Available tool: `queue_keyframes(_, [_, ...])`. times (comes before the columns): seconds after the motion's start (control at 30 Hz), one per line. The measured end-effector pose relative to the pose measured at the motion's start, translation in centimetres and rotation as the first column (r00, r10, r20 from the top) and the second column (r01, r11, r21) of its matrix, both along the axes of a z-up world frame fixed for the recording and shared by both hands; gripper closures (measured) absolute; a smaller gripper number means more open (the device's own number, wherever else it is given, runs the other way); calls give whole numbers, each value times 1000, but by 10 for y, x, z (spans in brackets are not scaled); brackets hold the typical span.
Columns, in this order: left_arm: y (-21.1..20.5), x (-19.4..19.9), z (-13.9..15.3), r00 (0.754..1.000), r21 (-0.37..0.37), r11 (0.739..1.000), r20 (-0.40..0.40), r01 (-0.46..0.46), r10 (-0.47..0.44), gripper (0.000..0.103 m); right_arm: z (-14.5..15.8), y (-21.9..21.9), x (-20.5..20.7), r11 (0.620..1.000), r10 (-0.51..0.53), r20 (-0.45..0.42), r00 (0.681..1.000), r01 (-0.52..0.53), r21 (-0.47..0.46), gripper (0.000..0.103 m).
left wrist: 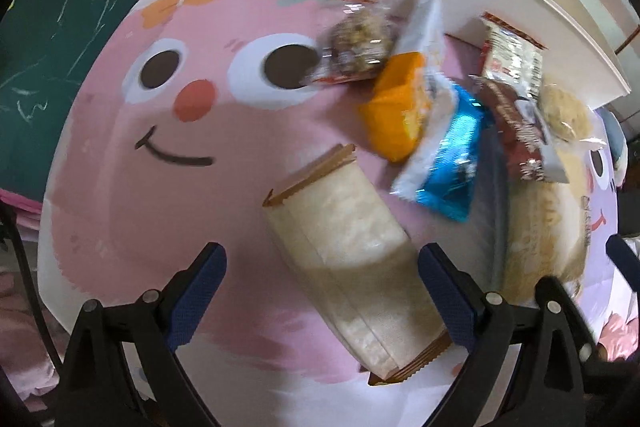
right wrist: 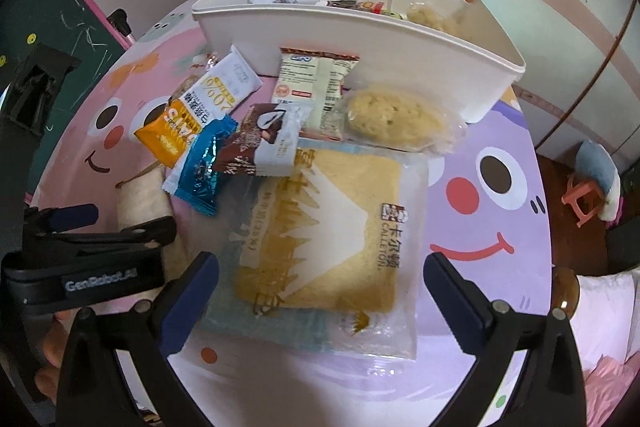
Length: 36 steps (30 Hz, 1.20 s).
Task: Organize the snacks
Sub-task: 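Grasp the beige paper-wrapped loaf with the left tool while the right tool grasps the clear bread bag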
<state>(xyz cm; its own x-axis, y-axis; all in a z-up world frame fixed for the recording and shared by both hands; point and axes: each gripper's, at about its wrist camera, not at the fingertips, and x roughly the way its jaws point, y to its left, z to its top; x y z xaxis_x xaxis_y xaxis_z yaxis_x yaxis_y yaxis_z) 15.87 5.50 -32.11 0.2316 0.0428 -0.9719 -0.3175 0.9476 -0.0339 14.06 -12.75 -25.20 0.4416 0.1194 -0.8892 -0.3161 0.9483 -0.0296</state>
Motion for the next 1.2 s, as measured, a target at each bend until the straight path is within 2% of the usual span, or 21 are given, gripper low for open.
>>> queue_keyframes(0.13, [19, -11, -3, 999, -30, 999, -18, -37, 36, 5, -5, 6, 7, 1000, -6, -14, 1000, 6, -13, 0])
queue_keyframes(0.3, [27, -14, -4, 996, -27, 997, -61, -70, 68, 6, -20, 13, 14, 999, -22, -50, 999, 20, -45, 0])
queue_keyframes(0.4, [29, -16, -4, 991, -27, 995, -95, -97, 94, 6, -26, 20, 17, 996, -32, -42, 999, 29, -80, 0])
queue_keyframes(0.5, [30, -18, -3, 982, -8, 991, -132, -135, 133, 6, -30, 24, 20, 994, -39, -42, 998, 34, -105, 0])
queue_keyframes(0.6, [34, -22, -4, 968, -32, 980, -166, -197, 189, 6, -40, 26, 26, 988, -58, -71, 996, 47, -145, 0])
queue_keyframes(0.7, [36, -20, -7, 958, -54, 971, -182, -233, 220, 6, -41, 24, 33, 990, -75, -89, 993, 63, -129, 0])
queue_keyframes(0.83, [33, -15, -9, 951, -58, 970, -219, -234, 217, 6, -42, 23, 39, 990, -77, -109, 991, 64, -122, 0])
queue_keyframes(0.93, [23, -5, -20, 942, -82, 968, -264, -238, 209, 11, -43, 18, 44, 990, -100, -143, 985, 83, -118, 0])
queue_keyframes(1.0, [24, -6, -21, 945, -73, 971, -256, -227, 202, 14, -42, 15, 46, 989, -109, -167, 980, 90, -115, 0])
queue_keyframes(1.07, [17, -4, -17, 957, -68, 980, -238, -187, 167, 25, -41, 15, 46, 989, -108, -174, 979, 88, -120, 3])
queue_keyframes(1.1, [13, -3, -12, 965, -62, 985, -221, -161, 144, 39, -39, 16, 45, 989, -102, -171, 980, 82, -122, 8])
queue_keyframes(1.13, [10, -2, -9, 971, -60, 989, -207, -138, 123, 45, -37, 18, 44, 989, -92, -168, 981, 71, -130, 10])
queue_keyframes(1.2, [5, -1, -6, 978, -75, 993, -196, -93, 77, 46, -37, 19, 41, 990, -87, -174, 981, 65, -126, 11])
